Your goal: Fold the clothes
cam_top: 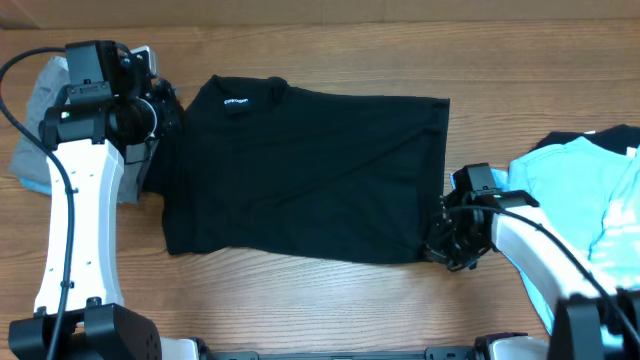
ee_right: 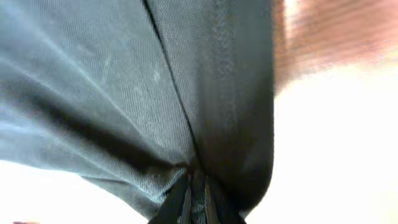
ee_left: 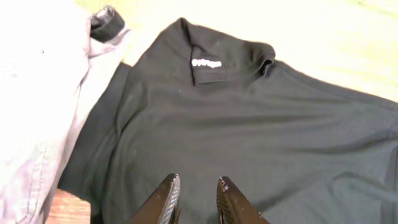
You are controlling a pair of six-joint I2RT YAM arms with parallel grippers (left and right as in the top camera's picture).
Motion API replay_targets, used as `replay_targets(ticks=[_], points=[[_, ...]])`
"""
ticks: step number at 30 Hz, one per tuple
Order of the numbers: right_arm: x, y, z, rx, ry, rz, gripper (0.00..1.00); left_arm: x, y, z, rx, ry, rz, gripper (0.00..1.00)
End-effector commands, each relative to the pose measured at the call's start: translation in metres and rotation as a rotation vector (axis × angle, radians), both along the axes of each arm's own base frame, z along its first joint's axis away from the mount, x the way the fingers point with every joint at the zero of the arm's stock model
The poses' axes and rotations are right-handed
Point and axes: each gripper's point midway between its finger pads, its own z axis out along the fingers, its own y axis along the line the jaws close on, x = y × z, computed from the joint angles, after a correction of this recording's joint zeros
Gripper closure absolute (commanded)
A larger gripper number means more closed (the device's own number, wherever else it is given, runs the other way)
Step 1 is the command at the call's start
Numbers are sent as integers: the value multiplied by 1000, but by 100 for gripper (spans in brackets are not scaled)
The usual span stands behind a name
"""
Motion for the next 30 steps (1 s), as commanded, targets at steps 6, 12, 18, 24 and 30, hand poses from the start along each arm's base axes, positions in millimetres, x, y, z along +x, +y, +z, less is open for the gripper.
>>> replay_targets(ticks=[6,12,18,24,30], points=[[-38,-13,22,-88,169,-167,90,-2,-5,5,4,-5,-30,76],[-35,-21,17,-131,148,-166,52,-4,-6,3,2,5,-30,75],[-10,-18,13,-106,24,-113,52,-7,-6,1,0,20,-30,74],[-31,-9,-3,-46,89,-120,52,-9,-7,0,-1,28,-30,73],[-40,18,-1,136,98,-56,78,-9,-6,0,-1,28,-30,73]])
